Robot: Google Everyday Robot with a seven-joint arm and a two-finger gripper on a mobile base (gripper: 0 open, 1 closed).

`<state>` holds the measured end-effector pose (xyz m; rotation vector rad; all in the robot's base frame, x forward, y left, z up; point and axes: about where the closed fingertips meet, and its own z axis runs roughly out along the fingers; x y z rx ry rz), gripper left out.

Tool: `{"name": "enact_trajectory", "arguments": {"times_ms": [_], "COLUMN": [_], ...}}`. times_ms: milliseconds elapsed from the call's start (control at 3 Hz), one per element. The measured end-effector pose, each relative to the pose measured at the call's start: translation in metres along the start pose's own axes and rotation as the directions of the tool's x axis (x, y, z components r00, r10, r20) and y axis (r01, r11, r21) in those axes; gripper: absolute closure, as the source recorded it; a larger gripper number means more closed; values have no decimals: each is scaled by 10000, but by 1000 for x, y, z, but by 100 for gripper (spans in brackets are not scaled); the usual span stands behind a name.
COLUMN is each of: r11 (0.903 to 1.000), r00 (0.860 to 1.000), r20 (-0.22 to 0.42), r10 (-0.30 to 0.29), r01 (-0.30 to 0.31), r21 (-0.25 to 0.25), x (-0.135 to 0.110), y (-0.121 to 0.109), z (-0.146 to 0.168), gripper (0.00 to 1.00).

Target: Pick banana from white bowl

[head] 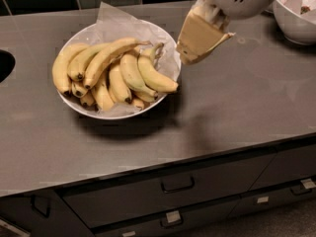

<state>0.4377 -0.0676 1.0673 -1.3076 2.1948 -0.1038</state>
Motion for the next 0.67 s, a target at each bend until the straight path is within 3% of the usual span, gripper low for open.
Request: {"name": "enact_trajectory", "arguments": {"times_ms": [333, 667], "r11": [10000, 9966], "r00": [10000, 9942], "r20": [66, 887], "r10": [-51, -614], "r01": [51, 659], "r21": [-38, -489], "x": [-1, -15], "y": [1, 9], "z": [-1, -9], "gripper": [100, 100]}}
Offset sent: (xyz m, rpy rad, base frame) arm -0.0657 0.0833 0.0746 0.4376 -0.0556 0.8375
